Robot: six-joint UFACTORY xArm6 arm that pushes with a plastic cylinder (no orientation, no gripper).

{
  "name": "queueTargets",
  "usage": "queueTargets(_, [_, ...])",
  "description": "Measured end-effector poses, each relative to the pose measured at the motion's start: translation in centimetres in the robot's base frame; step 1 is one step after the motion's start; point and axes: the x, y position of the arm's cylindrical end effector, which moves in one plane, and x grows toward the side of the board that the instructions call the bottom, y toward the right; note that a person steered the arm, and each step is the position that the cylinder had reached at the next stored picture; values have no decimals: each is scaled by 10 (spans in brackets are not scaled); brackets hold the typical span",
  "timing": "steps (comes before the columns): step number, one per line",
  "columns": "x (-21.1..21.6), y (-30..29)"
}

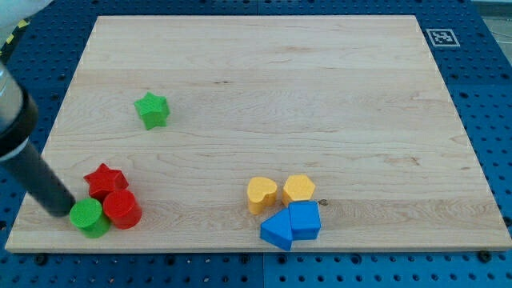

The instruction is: Slide the green circle into the red blocks

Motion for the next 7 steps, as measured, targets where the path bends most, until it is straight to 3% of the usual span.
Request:
queueTargets(1, [29, 2])
queueTargets(3, [29, 30])
queueTargets(5, [29, 105])
queueTargets(7, [23, 102])
